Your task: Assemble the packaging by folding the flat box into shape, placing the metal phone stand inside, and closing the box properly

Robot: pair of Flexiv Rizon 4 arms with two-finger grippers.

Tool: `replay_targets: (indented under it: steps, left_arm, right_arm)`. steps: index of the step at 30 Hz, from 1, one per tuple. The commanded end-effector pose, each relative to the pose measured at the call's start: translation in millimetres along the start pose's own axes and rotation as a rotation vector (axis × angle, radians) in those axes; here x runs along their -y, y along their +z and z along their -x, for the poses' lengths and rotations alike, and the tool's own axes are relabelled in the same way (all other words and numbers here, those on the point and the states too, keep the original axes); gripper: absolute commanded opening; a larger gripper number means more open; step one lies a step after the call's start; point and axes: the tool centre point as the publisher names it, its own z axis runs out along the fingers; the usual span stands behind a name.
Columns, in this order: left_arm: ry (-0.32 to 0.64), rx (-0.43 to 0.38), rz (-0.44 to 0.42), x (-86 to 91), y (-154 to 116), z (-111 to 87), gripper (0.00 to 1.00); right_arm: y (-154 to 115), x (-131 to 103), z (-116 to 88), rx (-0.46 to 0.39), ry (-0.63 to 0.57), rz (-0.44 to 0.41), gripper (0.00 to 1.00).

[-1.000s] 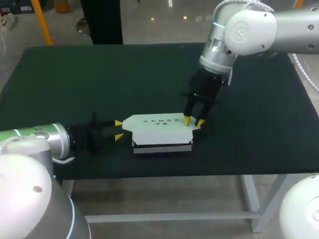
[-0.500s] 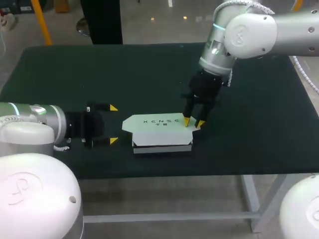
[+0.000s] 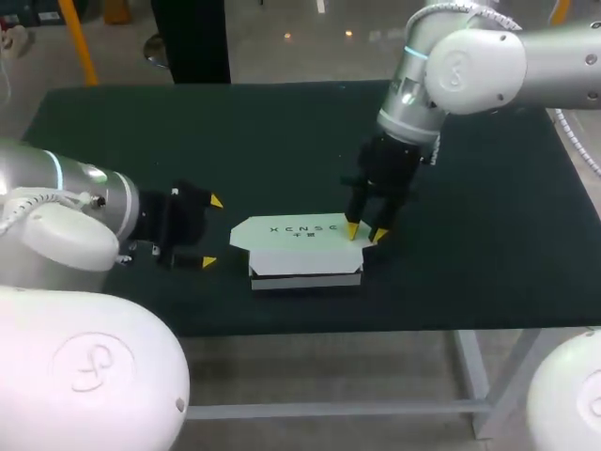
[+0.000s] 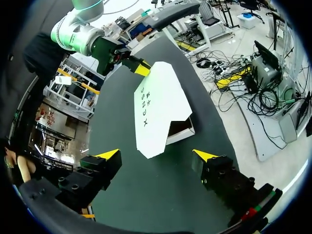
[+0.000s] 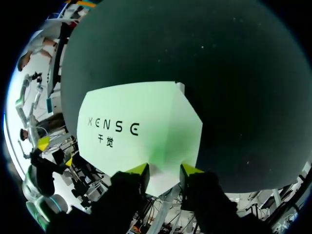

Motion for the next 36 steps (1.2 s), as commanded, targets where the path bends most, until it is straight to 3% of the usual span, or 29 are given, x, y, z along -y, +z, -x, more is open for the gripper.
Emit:
replay_targets:
  steps: [1, 3, 6, 9, 12, 13, 14, 27, 29, 31, 36]
  left_arm:
    - [-0.091, -0.144, -0.080, 5.1, -1.9, 13.3, 1.00]
    - [-0.225, -0.164, -0.105, 11.1, -2.6, 22.3, 1.00]
    - [-0.449, -0.234, -0.073, 21.1, 1.1, 34.4, 1.00]
    - [-0.630, -0.352, -0.073, 22.7, 2.1, 45.5, 1.00]
    - [-0.792, -0.455, 0.004, 24.7, 6.6, 54.0, 1.00]
    - [-0.810, -0.480, 0.054, 26.4, 8.8, 54.5, 1.00]
    - [-0.837, -0.449, 0.135, 28.4, 11.7, 54.8, 1.00]
    - [-0.837, -0.449, 0.135, 28.4, 11.7, 54.8, 1.00]
    - [-0.909, -0.468, 0.082, 28.2, 16.0, 58.1, 1.00]
    - [-1.005, -0.506, 0.093, 31.7, 21.8, 60.4, 1.00]
    - [-1.413, -0.697, 0.190, 38.9, 26.3, 70.9, 1.00]
  right_arm:
    - [0.7, 0.1, -0.8, 0.001, 0.003, 0.001, 0.45]
    - [0.8, 0.2, -0.8, 0.000, 0.006, 0.002, 0.45]
    - [0.8, 0.5, -0.2, -0.001, 0.009, 0.003, 0.45]
    - [1.2, 0.2, 0.1, -0.002, 0.011, 0.002, 0.45]
    - [1.8, -0.1, -0.4, 0.000, 0.011, 0.002, 0.45]
    - [1.8, -0.1, -0.5, 0.001, 0.011, 0.002, 0.45]
    - [1.8, -0.1, -0.5, 0.001, 0.011, 0.002, 0.45]
    - [-0.7, -0.5, 1.6, 0.002, 0.018, 0.013, 0.45]
    - [-0.2, -0.8, 1.2, 0.000, 0.018, 0.014, 0.45]
    - [1.1, -1.6, 0.6, -0.001, 0.018, 0.013, 0.45]
    - [2.3, -1.9, 0.5, 0.000, 0.021, 0.013, 0.45]
